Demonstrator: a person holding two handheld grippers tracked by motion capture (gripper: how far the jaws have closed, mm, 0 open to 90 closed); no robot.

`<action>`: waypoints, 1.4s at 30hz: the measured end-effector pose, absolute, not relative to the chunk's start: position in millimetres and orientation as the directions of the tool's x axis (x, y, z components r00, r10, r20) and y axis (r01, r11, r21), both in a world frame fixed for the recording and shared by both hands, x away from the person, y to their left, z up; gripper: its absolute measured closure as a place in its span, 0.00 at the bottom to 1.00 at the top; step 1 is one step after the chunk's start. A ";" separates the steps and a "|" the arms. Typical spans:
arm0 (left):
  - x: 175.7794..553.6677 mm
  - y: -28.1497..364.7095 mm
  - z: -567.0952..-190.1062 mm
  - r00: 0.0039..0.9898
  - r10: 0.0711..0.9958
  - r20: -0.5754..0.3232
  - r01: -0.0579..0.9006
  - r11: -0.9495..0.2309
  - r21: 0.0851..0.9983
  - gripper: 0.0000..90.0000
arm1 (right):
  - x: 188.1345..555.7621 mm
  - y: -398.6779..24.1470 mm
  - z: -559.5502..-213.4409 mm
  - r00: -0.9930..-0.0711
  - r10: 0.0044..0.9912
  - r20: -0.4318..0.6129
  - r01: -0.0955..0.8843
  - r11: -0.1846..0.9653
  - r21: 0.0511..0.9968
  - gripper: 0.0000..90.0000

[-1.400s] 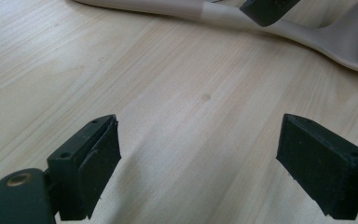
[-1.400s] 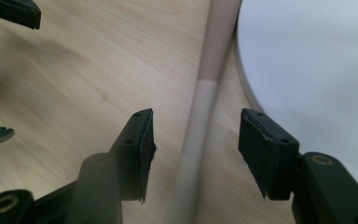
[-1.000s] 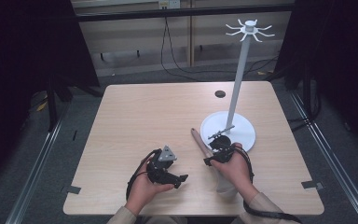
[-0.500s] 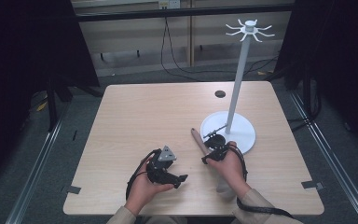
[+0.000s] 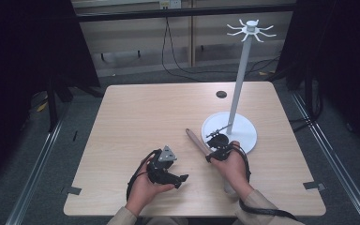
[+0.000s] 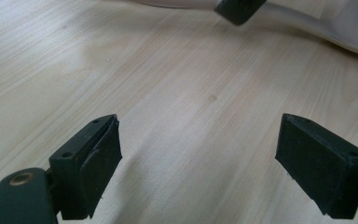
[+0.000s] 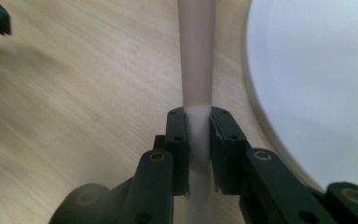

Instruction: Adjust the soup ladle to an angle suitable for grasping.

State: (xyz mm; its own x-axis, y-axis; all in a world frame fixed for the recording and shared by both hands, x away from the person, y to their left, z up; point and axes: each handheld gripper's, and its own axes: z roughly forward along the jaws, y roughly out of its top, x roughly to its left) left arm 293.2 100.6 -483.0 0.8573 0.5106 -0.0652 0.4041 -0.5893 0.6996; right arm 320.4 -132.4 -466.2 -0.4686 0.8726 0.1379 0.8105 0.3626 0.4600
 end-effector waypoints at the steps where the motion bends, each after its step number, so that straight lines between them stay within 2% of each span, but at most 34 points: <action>1: 293.1 100.3 -483.7 0.856 0.513 -0.064 0.403 -0.585 0.704 0.15 | 319.5 -135.1 -463.2 -0.467 0.872 0.147 0.807 0.353 0.473 0.88; 14: 292.6 98.1 -484.0 0.857 0.511 -0.065 0.406 -0.592 0.697 0.15 | 302.0 -168.8 -430.1 -0.468 0.852 0.233 0.711 0.207 0.672 0.88; 19: 293.3 97.4 -484.5 0.858 0.510 -0.064 0.403 -0.588 0.702 0.15 | 295.9 -176.4 -419.8 -0.481 0.848 0.223 0.655 0.178 0.734 0.88; 28: 293.6 96.6 -484.2 0.856 0.512 -0.065 0.402 -0.584 0.705 0.15 | 288.3 -182.1 -411.6 -0.479 0.848 0.229 0.602 0.127 0.789 0.88; 36: 295.0 96.8 -483.3 0.853 0.515 -0.079 0.409 -0.568 0.714 0.13 | 279.1 -189.4 -405.6 -0.473 0.858 0.203 0.513 0.080 0.855 0.88; 42: 294.7 96.1 -483.5 0.850 0.519 -0.088 0.418 -0.564 0.712 0.11 | 274.9 -192.4 -399.1 -0.471 0.863 0.185 0.485 0.078 0.871 0.88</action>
State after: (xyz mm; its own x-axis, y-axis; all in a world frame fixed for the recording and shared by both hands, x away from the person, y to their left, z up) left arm 294.7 96.1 -483.5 0.8504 0.5187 -0.0885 0.4182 -0.5642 0.7119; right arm 274.9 -192.4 -399.1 -0.4705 0.8628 0.1847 0.4851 0.0781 0.8710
